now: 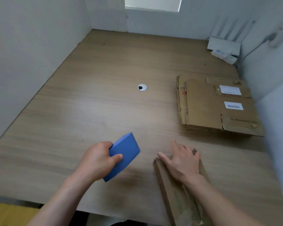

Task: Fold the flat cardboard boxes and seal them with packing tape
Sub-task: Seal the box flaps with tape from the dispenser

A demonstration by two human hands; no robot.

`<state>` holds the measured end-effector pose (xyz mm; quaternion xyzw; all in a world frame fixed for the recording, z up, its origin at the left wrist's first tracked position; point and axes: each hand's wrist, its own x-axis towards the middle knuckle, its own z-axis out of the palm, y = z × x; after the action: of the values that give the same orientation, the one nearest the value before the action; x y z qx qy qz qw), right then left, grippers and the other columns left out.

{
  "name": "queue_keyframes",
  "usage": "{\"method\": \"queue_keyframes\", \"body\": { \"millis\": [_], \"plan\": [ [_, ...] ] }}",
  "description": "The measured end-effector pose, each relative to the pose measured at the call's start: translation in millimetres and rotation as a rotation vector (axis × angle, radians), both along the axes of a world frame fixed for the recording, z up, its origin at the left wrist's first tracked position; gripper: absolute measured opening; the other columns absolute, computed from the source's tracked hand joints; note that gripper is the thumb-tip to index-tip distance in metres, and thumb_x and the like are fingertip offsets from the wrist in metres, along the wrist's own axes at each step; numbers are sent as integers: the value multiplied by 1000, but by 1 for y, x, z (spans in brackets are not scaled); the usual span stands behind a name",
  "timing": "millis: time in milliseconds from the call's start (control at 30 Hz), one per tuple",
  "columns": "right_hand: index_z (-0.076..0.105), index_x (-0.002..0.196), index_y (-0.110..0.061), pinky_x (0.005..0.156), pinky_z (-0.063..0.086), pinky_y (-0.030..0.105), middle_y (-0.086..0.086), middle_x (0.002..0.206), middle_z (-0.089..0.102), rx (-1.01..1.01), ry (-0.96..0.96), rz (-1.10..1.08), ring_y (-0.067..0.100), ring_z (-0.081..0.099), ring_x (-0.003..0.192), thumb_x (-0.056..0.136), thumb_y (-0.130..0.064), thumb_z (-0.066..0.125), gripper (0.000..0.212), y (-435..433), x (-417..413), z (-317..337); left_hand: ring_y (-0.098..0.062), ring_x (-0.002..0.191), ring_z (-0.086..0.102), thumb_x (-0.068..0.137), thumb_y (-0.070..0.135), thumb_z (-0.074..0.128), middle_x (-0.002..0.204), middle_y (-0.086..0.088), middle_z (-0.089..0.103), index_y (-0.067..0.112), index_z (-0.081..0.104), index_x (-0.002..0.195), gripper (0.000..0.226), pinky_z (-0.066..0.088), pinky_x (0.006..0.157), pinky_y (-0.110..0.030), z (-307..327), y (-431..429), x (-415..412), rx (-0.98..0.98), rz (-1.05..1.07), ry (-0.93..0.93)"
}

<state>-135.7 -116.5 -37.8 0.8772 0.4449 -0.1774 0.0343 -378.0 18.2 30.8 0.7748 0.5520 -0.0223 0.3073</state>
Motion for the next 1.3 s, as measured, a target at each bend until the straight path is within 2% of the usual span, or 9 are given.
{"method": "queue_keyframes", "body": {
  "millis": [67, 133, 200, 267, 500, 633, 767, 1100, 1300],
  "plan": [
    [26, 157, -28, 117, 16, 59, -4, 162, 30, 190, 97, -34, 19, 22, 150, 90, -75, 21, 82, -5, 9, 7, -17, 72, 62, 84, 38, 69, 78, 2, 65, 22, 66, 87, 17, 51, 64, -38, 9, -2, 7, -46, -66, -52],
    [43, 150, -22, 119, 29, 49, -1, 155, 44, 494, 276, -100, 14, 37, 143, 95, -56, 39, 65, -13, 17, 22, -17, 72, 62, 78, 40, 69, 77, 1, 66, 23, 67, 86, 19, 50, 63, -38, 20, -3, 13, -107, -148, -121],
    [57, 139, -17, 109, 45, 35, 1, 136, 62, 657, 688, -249, 8, 56, 126, 99, -26, 57, 41, -18, 19, 44, -16, 72, 62, 72, 41, 67, 77, 1, 68, 25, 69, 88, 23, 49, 64, -37, 34, -6, 19, -175, -239, -170],
    [63, 132, -20, 92, 51, 23, -3, 123, 70, 582, 1096, -344, 10, 64, 114, 99, -7, 56, 36, -21, 19, 62, -15, 73, 63, 70, 38, 68, 80, 4, 69, 27, 71, 92, 25, 48, 64, -32, 49, -10, 27, -251, -317, -219],
    [78, 107, -12, 73, 52, 38, 17, 100, 68, 525, 1667, -392, 26, 62, 85, 81, -18, 57, 34, -40, 34, 65, -18, 78, 64, 69, 30, 72, 85, 4, 69, 32, 73, 97, 28, 50, 69, -37, 87, -27, 59, -320, -448, -249],
    [79, 100, -8, 75, 55, 43, 21, 100, 72, 580, 1731, -396, 27, 68, 85, 82, -18, 58, 30, -52, 41, 67, -19, 80, 65, 70, 28, 72, 87, 4, 70, 29, 74, 97, 28, 52, 74, -43, 89, -31, 71, -325, -433, -230],
    [82, 93, -11, 61, 56, 33, 14, 93, 74, 603, 1733, -421, 20, 70, 78, 95, -11, 56, 26, -59, 48, 72, -21, 81, 65, 71, 29, 72, 88, 3, 70, 30, 74, 98, 27, 53, 75, -46, 85, -37, 79, -341, -425, -241],
    [70, 115, 5, 76, 57, 43, 21, 103, 70, 557, 1977, -391, 27, 69, 84, 75, -19, 74, 47, -65, 58, 71, -39, 87, 65, 65, 34, 79, 93, -12, 71, 19, 76, 104, 41, 48, 69, -35, 87, -39, 84, -485, -378, -425],
    [75, 98, -1, 62, 55, 35, 18, 86, 71, 581, 1518, -411, 23, 63, 71, 93, -10, 66, 14, -60, 49, 77, -38, 88, 65, 67, 36, 78, 94, -12, 71, 19, 76, 104, 41, 49, 71, -38, 83, -38, 84, -494, -397, -419]
  ]
}}
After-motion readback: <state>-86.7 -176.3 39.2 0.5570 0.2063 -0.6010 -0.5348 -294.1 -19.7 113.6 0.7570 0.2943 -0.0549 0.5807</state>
